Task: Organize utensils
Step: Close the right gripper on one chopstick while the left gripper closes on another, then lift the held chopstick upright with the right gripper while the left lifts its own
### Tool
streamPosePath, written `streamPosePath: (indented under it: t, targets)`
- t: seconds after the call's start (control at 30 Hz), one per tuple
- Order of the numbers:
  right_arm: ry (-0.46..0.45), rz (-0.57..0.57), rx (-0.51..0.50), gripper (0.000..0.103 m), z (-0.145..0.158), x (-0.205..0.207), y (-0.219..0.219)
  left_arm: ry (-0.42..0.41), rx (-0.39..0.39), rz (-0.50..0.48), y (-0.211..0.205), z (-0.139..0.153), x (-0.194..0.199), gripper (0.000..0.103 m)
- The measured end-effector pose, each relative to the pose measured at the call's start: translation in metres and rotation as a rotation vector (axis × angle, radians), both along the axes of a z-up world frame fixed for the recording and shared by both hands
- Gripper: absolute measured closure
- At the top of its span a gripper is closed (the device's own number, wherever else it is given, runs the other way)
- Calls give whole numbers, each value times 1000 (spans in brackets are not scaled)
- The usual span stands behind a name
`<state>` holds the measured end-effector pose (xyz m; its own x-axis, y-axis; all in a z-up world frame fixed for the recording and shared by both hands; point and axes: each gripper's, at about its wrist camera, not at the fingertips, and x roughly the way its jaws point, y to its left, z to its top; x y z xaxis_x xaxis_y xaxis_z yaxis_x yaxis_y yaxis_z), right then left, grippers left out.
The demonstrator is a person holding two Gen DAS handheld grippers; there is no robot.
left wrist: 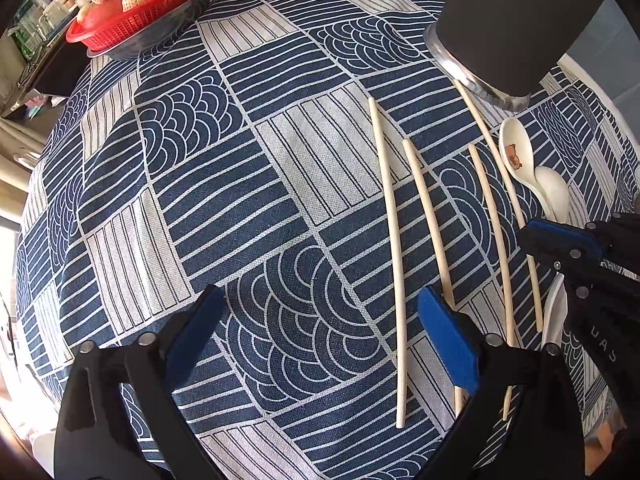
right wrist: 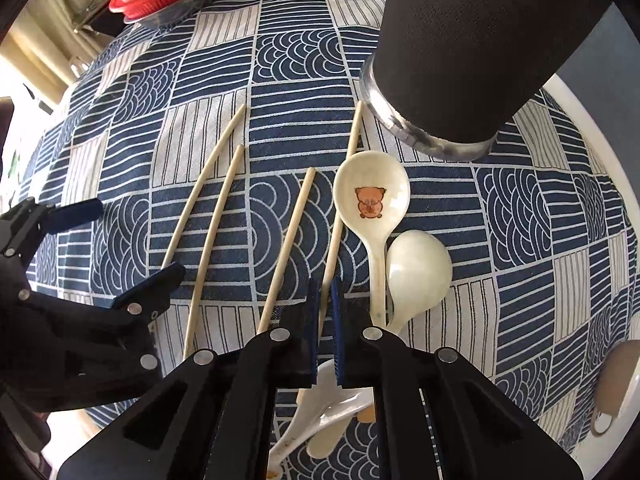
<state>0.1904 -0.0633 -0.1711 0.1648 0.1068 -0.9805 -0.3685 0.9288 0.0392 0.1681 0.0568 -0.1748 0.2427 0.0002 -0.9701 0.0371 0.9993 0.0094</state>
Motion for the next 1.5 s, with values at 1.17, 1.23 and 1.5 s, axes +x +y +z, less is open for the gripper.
streamPosePath:
  t: [1.17, 1.23, 1.5]
  targets:
    - [-36, -35, 252, 99, 58, -19, -55, 63, -126, 28, 41, 8, -11, 87]
    - [-43, -40, 250, 99, 59, -21, -58, 61, -113, 15, 40, 7, -11, 87]
    - [-56, -62, 259, 99, 65, -25, -68, 81, -67, -45, 23, 8, 7, 99]
